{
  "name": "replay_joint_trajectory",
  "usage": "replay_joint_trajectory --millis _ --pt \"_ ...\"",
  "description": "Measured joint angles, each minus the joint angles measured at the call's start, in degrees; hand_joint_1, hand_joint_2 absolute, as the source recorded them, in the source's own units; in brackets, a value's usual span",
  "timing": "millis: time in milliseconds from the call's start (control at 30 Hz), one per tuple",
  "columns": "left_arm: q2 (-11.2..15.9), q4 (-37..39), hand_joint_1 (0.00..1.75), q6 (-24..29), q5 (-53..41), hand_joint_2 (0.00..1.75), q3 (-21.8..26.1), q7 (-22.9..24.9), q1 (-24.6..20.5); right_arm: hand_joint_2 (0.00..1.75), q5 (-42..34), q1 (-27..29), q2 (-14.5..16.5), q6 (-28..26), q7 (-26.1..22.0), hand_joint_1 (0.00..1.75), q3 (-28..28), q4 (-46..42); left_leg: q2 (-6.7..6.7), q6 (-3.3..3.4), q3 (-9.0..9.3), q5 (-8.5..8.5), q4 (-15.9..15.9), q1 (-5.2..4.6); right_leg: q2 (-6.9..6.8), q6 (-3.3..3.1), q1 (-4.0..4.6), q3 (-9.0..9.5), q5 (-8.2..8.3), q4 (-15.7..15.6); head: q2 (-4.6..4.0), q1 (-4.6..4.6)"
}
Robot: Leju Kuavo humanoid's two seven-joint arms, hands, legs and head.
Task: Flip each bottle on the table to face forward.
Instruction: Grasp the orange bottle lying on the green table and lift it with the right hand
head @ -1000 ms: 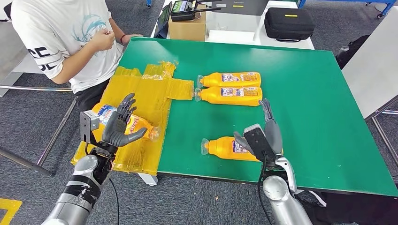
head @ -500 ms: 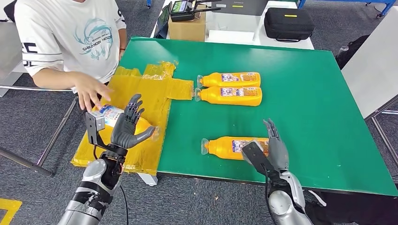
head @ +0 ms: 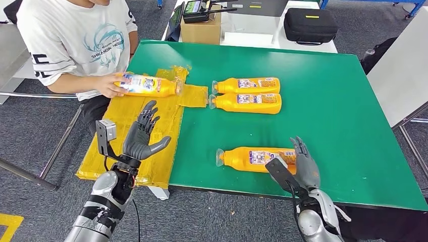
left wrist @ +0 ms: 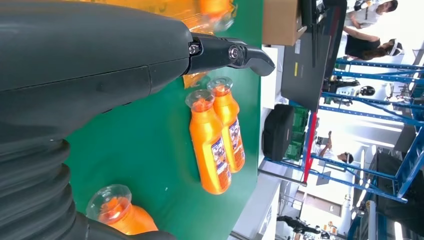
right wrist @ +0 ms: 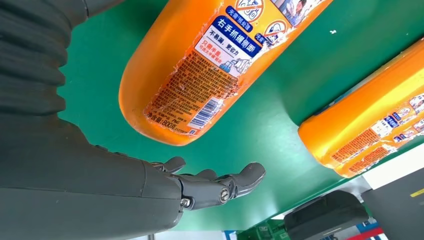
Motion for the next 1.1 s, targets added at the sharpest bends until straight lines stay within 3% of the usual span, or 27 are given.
replay_joint_trajectory --millis 300,533,767,800,933,1100 --pt "0.0 0.0 0.00 -0.7 0.4 1.75 -0.3 0.3 0.0 1.75 3.2 -2.1 -1.6 4.6 -0.3 0.00 0.4 2.3 0.00 0.00 -0.01 0.00 0.0 0.00 0.00 0.00 -0.01 0.03 0.00 0.0 0.00 0.01" --pt "-0.1 0.0 0.00 -2.4 1.3 1.75 -0.7 0.5 0.0 1.75 5.5 -8.5 -3.4 9.4 -1.5 0.00 4.3 8.3 -0.01 0.00 0.01 0.02 0.0 0.00 0.00 0.01 0.00 0.03 0.02 0.0 -0.01 0.01" --pt "-0.1 0.4 0.00 -4.5 2.2 1.75 -0.9 0.3 -0.9 1.75 4.3 -16.7 -6.0 19.5 -4.8 0.00 11.1 16.2 -0.01 0.00 0.04 0.02 0.0 0.00 0.01 0.01 0.00 0.05 0.02 0.0 -0.01 0.00" --pt "-0.1 0.5 0.00 -4.6 2.2 1.75 -0.9 0.2 -1.0 1.75 4.1 -17.6 -6.4 20.2 -5.1 0.07 12.1 17.2 -0.02 0.00 0.04 0.02 0.0 0.00 0.00 0.01 0.00 0.06 0.02 0.0 -0.01 0.01" --pt "-0.1 1.1 0.00 -4.9 2.3 1.75 -0.9 -0.2 -1.6 1.75 2.9 -21.3 -8.0 23.7 -6.8 1.73 16.0 20.5 -0.01 0.00 0.07 0.02 0.0 0.00 0.01 0.02 0.00 0.09 0.03 0.0 0.00 0.00" --pt "-0.1 3.4 0.00 -6.2 3.2 1.75 -1.1 -1.3 -3.4 1.75 -5.4 -26.2 -11.1 31.6 -11.4 1.75 21.2 23.6 -0.03 0.01 0.15 0.03 0.0 -0.01 0.00 0.05 -0.01 0.18 0.05 0.0 0.00 0.01"
